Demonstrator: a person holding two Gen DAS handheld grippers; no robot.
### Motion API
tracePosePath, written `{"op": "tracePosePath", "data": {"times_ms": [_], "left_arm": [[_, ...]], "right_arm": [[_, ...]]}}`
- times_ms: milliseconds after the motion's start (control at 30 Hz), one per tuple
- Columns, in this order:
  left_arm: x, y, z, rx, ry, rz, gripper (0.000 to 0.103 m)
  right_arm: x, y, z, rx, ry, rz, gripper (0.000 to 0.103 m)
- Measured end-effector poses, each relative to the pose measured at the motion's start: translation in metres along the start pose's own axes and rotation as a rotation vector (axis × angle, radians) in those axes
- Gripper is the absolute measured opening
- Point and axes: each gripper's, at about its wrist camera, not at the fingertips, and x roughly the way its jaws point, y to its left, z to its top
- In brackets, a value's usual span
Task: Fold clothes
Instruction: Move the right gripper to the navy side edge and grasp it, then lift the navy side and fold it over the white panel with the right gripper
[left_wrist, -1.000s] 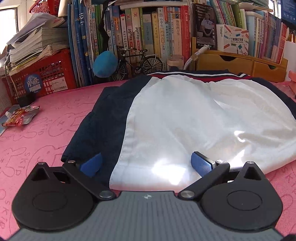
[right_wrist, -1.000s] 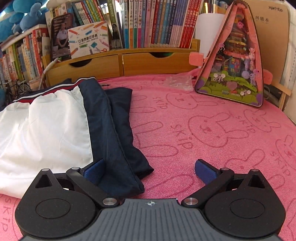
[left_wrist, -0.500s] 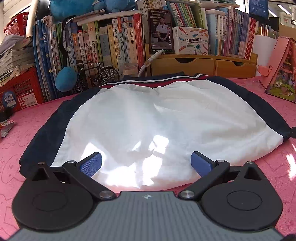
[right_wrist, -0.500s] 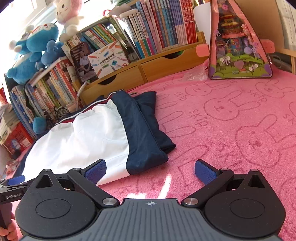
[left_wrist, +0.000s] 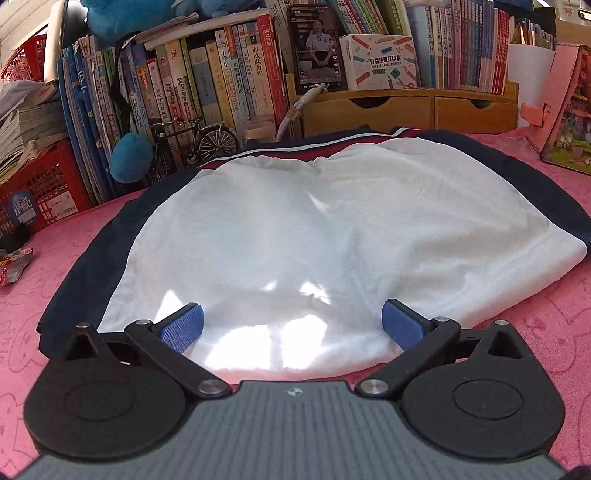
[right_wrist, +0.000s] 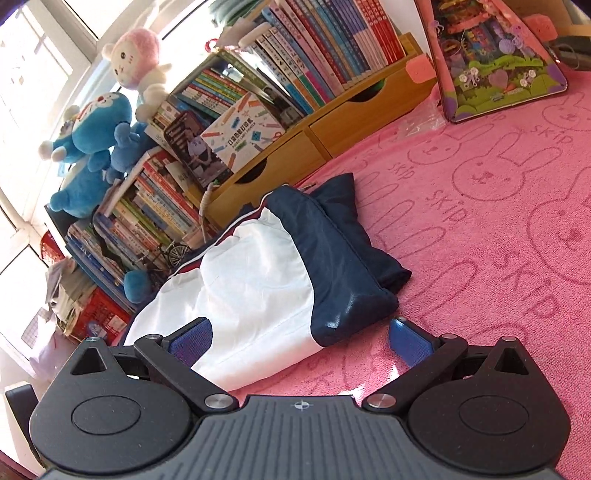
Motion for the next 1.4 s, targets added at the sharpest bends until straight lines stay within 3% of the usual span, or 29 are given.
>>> {"op": "tracePosePath", "data": {"times_ms": [233,367,600,667,733,767,1000,1133,1200,1233,1267,1333,1400], "left_arm": [[0.003,0.002,0.001,-0.016,0.009,-0.011,0.103],[0.005,0.002,0.001,-0.027,0.015,-0.019,0.103],[0.008,0.007,0.002,-0.063,0.033,-0.052,0.103],[0.01,0.011,0.002,-0.085,0.044,-0.071,0.103],[0.011,0.012,0.002,-0.098,0.05,-0.085,0.103],[0.011,0.012,0.002,-0.097,0.05,-0.084,0.103],[0.011,0.009,0.001,-0.099,0.048,-0.082,0.103],[0.011,0.009,0.001,-0.101,0.047,-0.083,0.103],[0.012,0.01,0.001,-0.103,0.048,-0.083,0.103],[0.012,0.01,0.001,-0.103,0.048,-0.083,0.103],[0.012,0.01,0.001,-0.104,0.048,-0.083,0.103],[0.012,0.012,0.001,-0.109,0.047,-0.088,0.103],[0.007,0.021,0.0,-0.148,0.045,-0.113,0.103]], "right_arm": [[0.011,-0.012,0.016,0.163,0.002,0.056,0.103],[0.011,-0.016,0.018,0.185,0.005,0.076,0.103],[0.027,-0.008,0.022,0.153,0.01,-0.01,0.101],[0.032,-0.006,0.022,0.157,0.004,-0.028,0.07],[0.037,-0.003,0.022,0.16,-0.002,-0.045,0.046],[0.039,-0.002,0.022,0.161,-0.005,-0.053,0.043],[0.056,0.009,0.023,0.164,-0.025,-0.117,0.048],[0.063,0.031,0.015,0.024,-0.049,-0.207,0.072],[0.067,0.041,0.011,-0.047,-0.061,-0.252,0.071],[0.069,0.047,0.009,-0.082,-0.066,-0.274,0.059],[0.07,0.051,0.008,-0.106,-0.07,-0.291,0.038],[0.068,0.05,0.012,-0.073,-0.062,-0.288,0.024],[0.062,0.058,0.015,-0.083,-0.082,-0.292,0.017]]}}
